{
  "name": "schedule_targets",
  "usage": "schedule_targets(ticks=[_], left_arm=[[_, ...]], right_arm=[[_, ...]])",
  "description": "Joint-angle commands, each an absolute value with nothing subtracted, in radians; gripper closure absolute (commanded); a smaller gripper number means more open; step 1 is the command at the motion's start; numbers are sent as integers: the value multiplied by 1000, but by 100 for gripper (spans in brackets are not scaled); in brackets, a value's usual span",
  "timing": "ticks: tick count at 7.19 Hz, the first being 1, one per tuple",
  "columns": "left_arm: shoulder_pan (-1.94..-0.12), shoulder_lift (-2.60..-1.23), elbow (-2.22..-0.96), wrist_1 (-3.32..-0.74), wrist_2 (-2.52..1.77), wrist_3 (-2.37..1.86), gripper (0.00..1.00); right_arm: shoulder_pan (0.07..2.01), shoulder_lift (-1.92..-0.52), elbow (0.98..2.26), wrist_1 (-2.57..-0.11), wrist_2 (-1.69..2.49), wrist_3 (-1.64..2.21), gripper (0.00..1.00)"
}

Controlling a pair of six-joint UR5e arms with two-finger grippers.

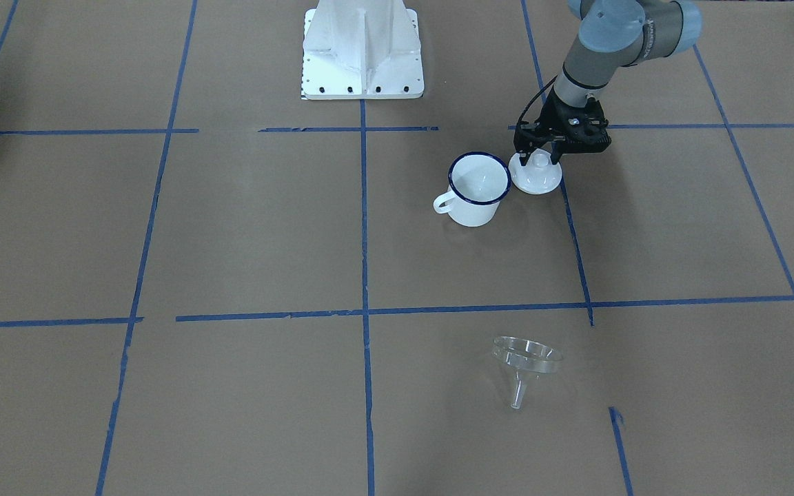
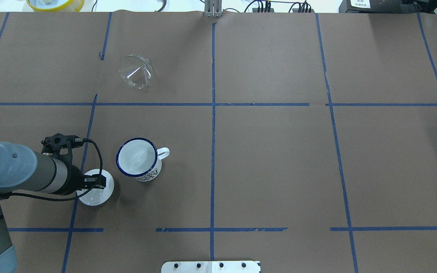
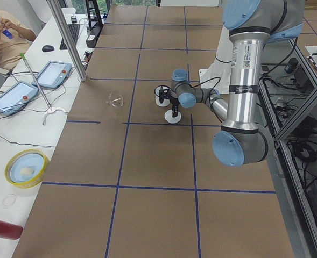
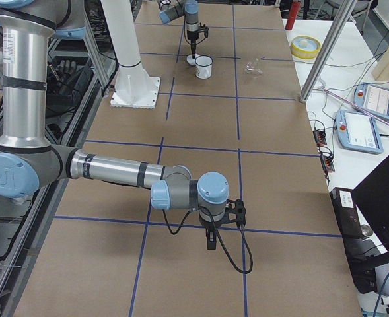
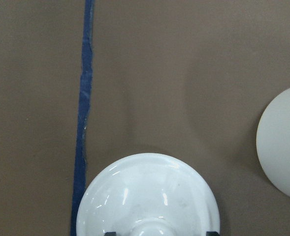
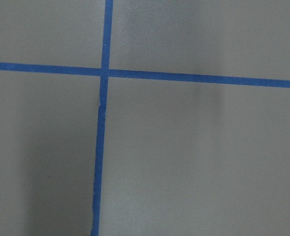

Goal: Remove funnel from cup
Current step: 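Grasp the white lid's knob with the left gripper and lift it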

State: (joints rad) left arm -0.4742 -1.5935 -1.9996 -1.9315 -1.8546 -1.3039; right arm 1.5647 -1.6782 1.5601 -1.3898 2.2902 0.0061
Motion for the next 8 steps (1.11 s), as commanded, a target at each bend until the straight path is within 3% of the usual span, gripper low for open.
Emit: schedule_targets(ticks=[1, 2, 3, 4, 6, 8], left_arm=[[-472, -1592, -2000, -1931, -1855, -1304, 32], [-472, -1592, -2002, -1931, -1855, -1304, 32], [-472, -1592, -2005, -1931, -1855, -1305, 58], [-472, -1592, -2009, -1931, -1853, -1305, 100], [-480, -1589, -2041, -1924, -1853, -1305, 100], [-500, -1489, -2193, -1914, -1856, -1298, 100]], right_arm=[[1565, -1678, 1560, -1390, 2290, 6, 0], [1565, -1678, 1560, -1390, 2290, 6, 0], [1565, -1678, 1560, -1390, 2290, 6, 0], [1565, -1678, 1560, -1390, 2290, 6, 0], [1565, -1678, 1560, -1390, 2290, 6, 0], [1565, -1678, 1560, -1390, 2290, 6, 0]])
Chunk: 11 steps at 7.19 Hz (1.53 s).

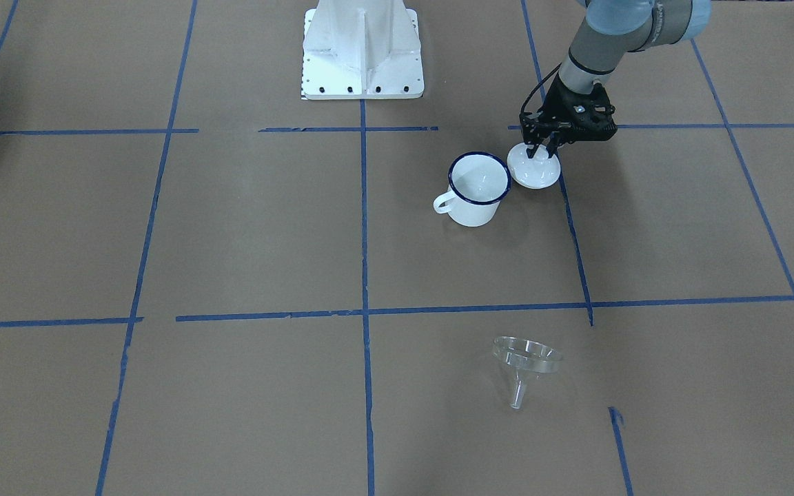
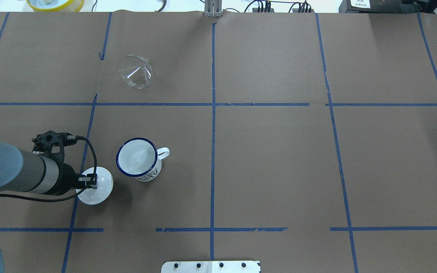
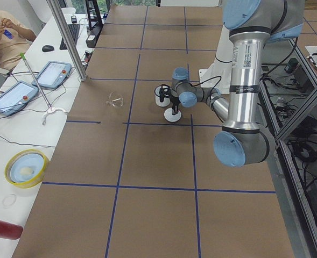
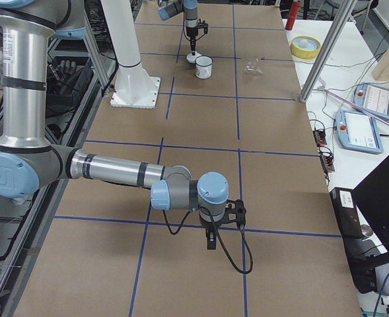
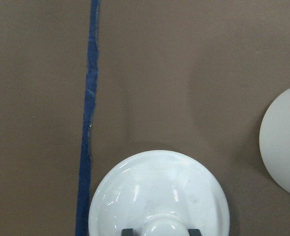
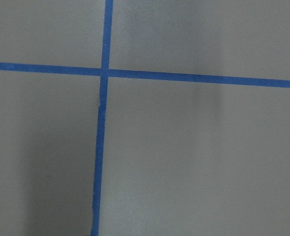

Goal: Remove funnel from cup
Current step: 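Grasp the white lid's knob with the left gripper and lift it, then carry the lid over the white mug with the left gripper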

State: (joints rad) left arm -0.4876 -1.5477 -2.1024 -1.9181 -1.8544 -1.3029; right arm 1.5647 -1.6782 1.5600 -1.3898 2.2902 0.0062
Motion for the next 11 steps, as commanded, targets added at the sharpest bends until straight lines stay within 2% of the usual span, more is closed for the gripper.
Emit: schedule_targets(ticks=[1, 2, 3, 4, 5, 6, 7, 11], left_arm=[[-540, -1455, -2254, -1908, -1861, -1295, 100], [-567, -1462, -2299, -1837, -1865, -1295, 100], [-575, -1532, -2327, -1710, -1867, -1296, 100], [-574, -1662, -2316, -1557, -1867, -1304, 100], [-569, -1833, -2290, -1375, -1868, -1305, 100], [-563, -2012, -2210, -1230, -1876, -1310, 100], [-558, -2082, -2118, -1223, -1919, -1337, 100], [-558, -2100, -2086, -1226, -1921, -1324, 100]], right_arm=[[1565, -1678, 1560, -1390, 2290, 6, 0], [1565, -1678, 1560, -1390, 2290, 6, 0], [1565, -1678, 1560, -1390, 2290, 6, 0], [1565, -1678, 1560, -1390, 2290, 6, 0], [1565, -1678, 1560, -1390, 2290, 6, 0], [1565, -1678, 1560, -1390, 2290, 6, 0], [1565, -1678, 1560, -1390, 2290, 6, 0], [1565, -1678, 1562, -1390, 2290, 6, 0]])
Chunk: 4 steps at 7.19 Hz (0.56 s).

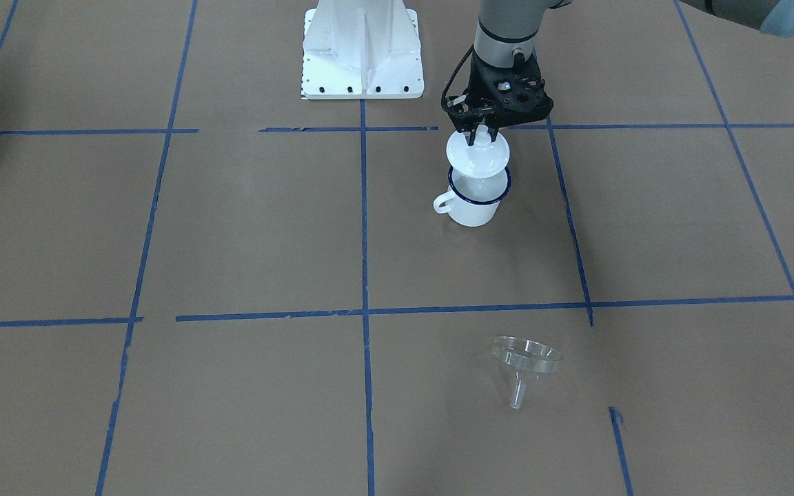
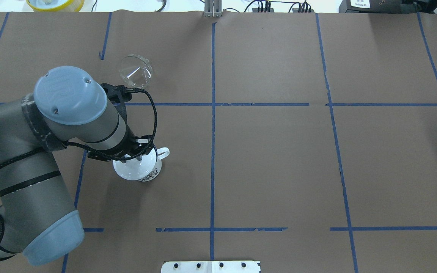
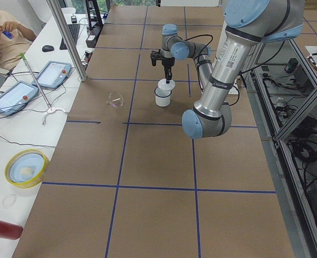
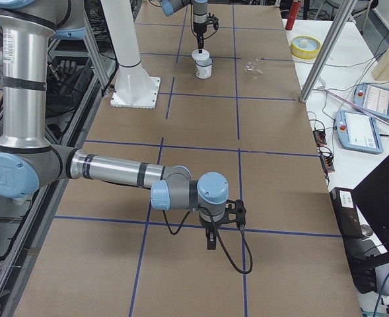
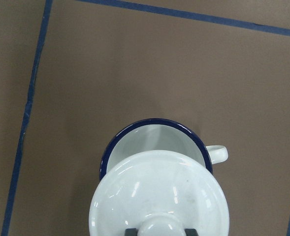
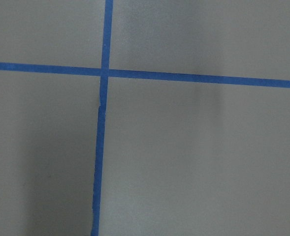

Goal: Remove funnel from cup
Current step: 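Carry the lid over the white mug with the left gripper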

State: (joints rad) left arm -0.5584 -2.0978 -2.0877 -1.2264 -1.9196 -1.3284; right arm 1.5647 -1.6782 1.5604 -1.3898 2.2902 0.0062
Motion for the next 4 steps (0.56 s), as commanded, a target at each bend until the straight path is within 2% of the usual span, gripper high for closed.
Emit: schedule_targets(ticks=[1, 4], left_arm=[[-558, -2094, -2082, -1239, -1916, -1322, 100], [-561, -2088, -2036, -1299, -1911, -1322, 100]], right_arm=[[1565, -1678, 1560, -1390, 2290, 6, 0], [1565, -1678, 1560, -1390, 2290, 6, 0]])
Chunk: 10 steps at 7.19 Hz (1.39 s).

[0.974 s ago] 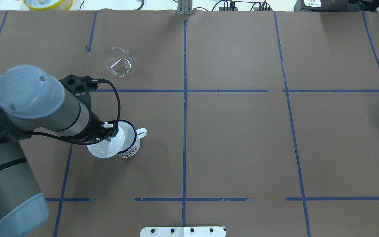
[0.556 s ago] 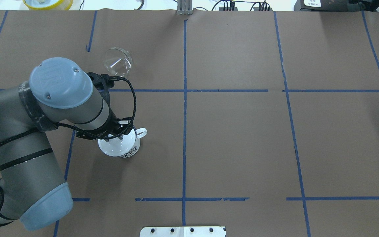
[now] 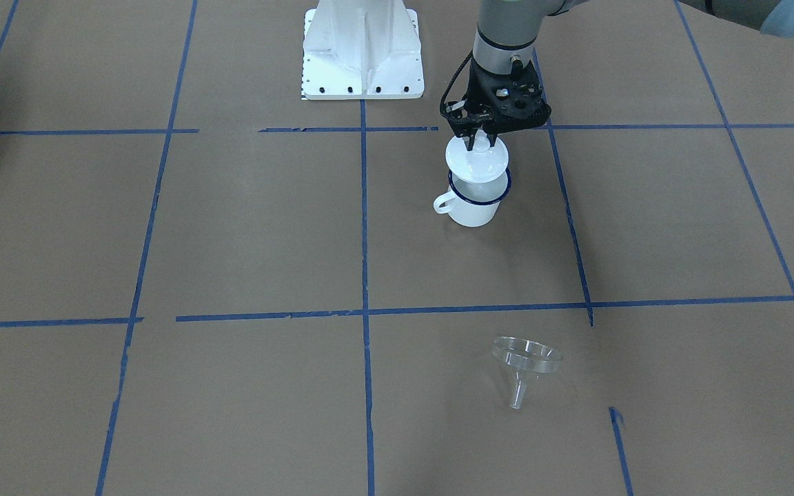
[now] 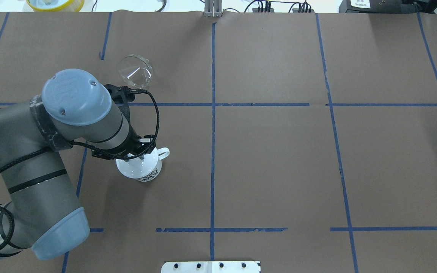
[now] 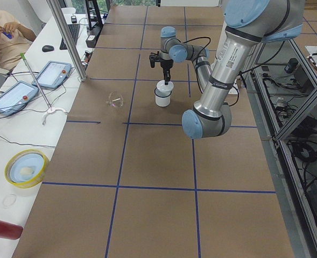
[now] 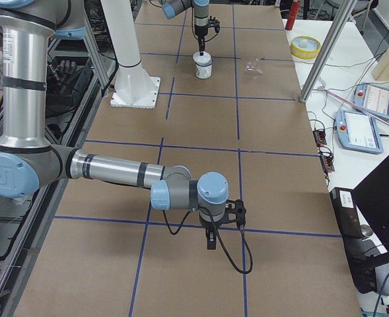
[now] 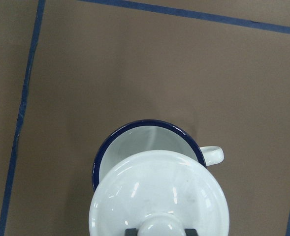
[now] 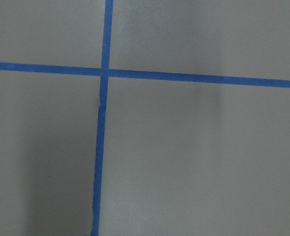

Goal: Remove funnel from cup
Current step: 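Lower the lid onto the mug rim and open the left gripper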

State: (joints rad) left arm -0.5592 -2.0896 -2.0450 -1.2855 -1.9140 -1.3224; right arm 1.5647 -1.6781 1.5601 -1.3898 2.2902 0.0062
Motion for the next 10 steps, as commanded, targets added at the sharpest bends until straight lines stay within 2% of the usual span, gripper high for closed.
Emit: schedule_targets(ticks=[1, 10], left_arm=[[-568, -2088, -2036, -1299, -1911, -1322, 100], [-571, -2075, -2017, -1308, -1911, -1304, 100]], right_arm=[[1565, -1678, 1560, -1390, 2290, 6, 0], [1565, -1678, 1560, -1390, 2290, 6, 0]])
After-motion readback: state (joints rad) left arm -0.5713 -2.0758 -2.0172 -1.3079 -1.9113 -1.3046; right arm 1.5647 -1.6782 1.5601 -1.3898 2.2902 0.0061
